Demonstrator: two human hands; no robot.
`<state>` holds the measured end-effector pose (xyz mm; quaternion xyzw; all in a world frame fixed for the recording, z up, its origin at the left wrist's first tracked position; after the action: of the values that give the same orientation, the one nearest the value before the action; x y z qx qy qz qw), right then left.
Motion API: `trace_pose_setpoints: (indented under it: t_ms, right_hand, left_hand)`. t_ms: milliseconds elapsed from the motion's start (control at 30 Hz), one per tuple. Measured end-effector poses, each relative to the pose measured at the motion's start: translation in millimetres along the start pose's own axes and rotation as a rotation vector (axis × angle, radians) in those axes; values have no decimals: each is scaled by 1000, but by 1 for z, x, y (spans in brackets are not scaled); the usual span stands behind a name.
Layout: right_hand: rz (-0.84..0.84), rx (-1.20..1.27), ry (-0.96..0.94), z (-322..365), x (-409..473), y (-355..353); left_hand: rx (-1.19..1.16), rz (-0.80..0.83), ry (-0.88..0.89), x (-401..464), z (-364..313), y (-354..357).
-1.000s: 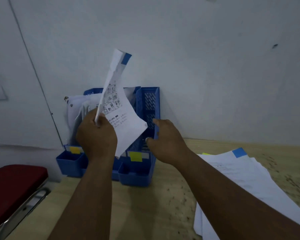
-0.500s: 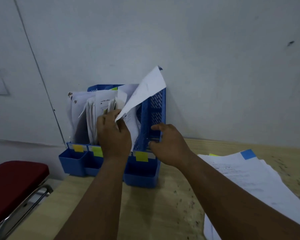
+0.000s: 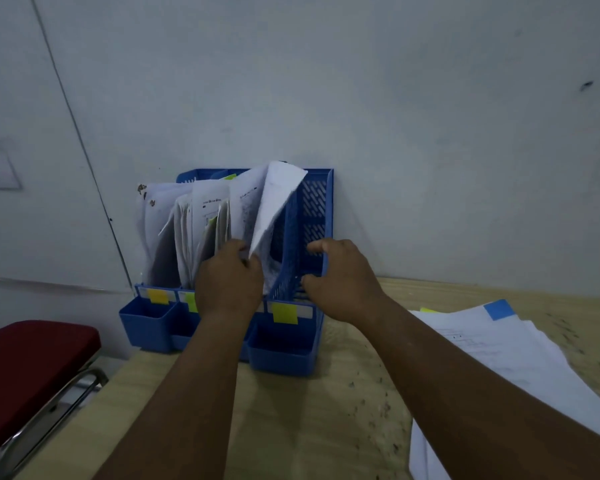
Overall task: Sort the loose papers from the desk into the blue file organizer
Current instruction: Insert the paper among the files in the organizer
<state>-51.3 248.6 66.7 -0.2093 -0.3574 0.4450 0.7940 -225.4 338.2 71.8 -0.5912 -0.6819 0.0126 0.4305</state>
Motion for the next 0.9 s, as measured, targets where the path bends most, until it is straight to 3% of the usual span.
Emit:
trace_pose_setpoints:
  t_ms: [233,500,667,800,900]
  right_hand:
    - [-10,-1,-14,2,2,1]
    - [129,116,-62,28,9,28]
    - [111,-1,-177,56,18,57]
    - [119,-44,-171,60,28,75]
    - [175,43,-145,61,31,88]
  left_hand:
    - [-143,-189,-35,8,-7,-19]
    - [-319,-100,-173,14,2,-25]
    - [-493,27,-294,22,9,-20]
    - [-449,98,-285,28,11,-21]
    - [-249,116,-231,29,7,-28]
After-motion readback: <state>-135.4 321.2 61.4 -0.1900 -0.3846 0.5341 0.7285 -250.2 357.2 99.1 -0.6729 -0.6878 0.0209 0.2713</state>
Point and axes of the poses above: each hand's wrist, its own x-axis towards the middle knuckle, its own y-axis out of the palm, z = x × y, the point moved 7 cm from there along x, towards the middle knuckle, and after that the axes turned 1 degree about -y, right-handed, at the moved point
